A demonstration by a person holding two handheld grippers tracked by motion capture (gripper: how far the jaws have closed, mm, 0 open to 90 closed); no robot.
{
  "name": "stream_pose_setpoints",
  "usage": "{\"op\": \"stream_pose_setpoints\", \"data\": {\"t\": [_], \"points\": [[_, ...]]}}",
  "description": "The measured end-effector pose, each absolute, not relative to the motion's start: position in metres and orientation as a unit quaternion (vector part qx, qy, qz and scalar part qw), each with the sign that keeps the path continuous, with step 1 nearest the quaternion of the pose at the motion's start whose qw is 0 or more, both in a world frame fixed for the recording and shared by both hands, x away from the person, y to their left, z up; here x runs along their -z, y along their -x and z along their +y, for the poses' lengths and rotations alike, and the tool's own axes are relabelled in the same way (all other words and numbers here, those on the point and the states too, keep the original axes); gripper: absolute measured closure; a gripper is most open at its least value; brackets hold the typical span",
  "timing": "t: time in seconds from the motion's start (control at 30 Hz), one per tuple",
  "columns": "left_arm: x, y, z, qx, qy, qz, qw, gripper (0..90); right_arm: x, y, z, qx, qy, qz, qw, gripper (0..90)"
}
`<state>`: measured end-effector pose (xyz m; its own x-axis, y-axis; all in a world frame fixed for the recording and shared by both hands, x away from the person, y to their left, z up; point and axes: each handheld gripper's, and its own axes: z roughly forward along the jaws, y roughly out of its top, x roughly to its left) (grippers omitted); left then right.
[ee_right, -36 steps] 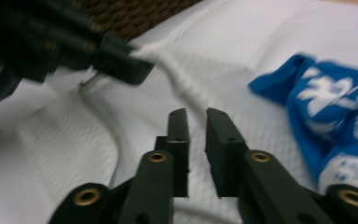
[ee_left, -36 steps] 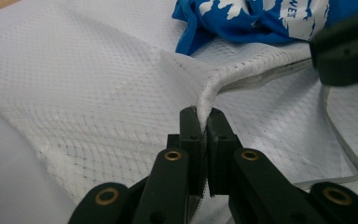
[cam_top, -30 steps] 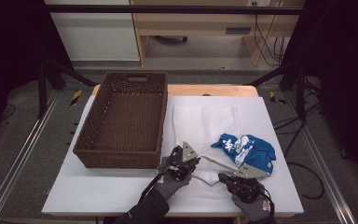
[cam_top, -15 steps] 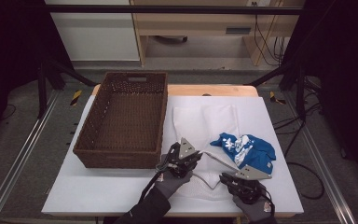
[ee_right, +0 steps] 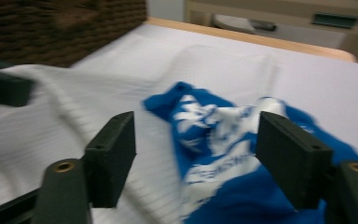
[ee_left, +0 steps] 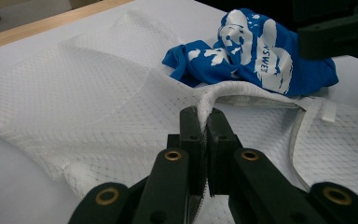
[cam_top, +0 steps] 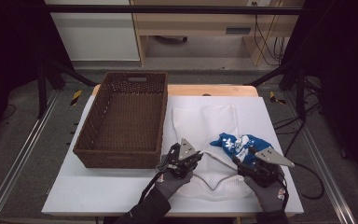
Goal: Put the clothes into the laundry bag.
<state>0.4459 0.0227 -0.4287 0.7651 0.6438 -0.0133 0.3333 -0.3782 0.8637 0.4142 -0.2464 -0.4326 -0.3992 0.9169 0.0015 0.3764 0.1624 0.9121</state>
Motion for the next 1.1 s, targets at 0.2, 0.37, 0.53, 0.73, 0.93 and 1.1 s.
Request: {"op": "stream_pose_setpoints", "data": {"t": [0.2, 0.37, 0.53, 0.73, 0.93, 1.1], "points": [[0.427, -0.445, 0.021, -0.164, -0.813, 0.297, 0.474, 87.0, 0.445, -0.444, -0.259, -0.385, -0.511, 0.698, 0.321, 24.1], [0.427, -0.445, 0.021, -0.162, -0.812, 0.298, 0.476, 87.0, 0.458, -0.457, -0.258, -0.358, -0.524, 0.71, 0.305, 25.3], [0.428, -0.445, 0.021, -0.16, -0.813, 0.297, 0.475, 87.0, 0.473, -0.468, -0.26, -0.338, -0.543, 0.716, 0.281, 45.6], [0.428, -0.445, 0.022, -0.159, -0.814, 0.298, 0.473, 87.0, 0.47, -0.466, -0.266, -0.344, -0.555, 0.704, 0.278, 71.6], [0.429, -0.447, 0.022, -0.159, -0.812, 0.302, 0.474, 87.0, 0.454, -0.449, -0.276, -0.4, -0.536, 0.681, 0.297, 73.0], [0.428, -0.449, 0.02, -0.156, -0.811, 0.306, 0.474, 87.0, 0.44, -0.435, -0.281, -0.439, -0.506, 0.676, 0.305, 73.0]]}}
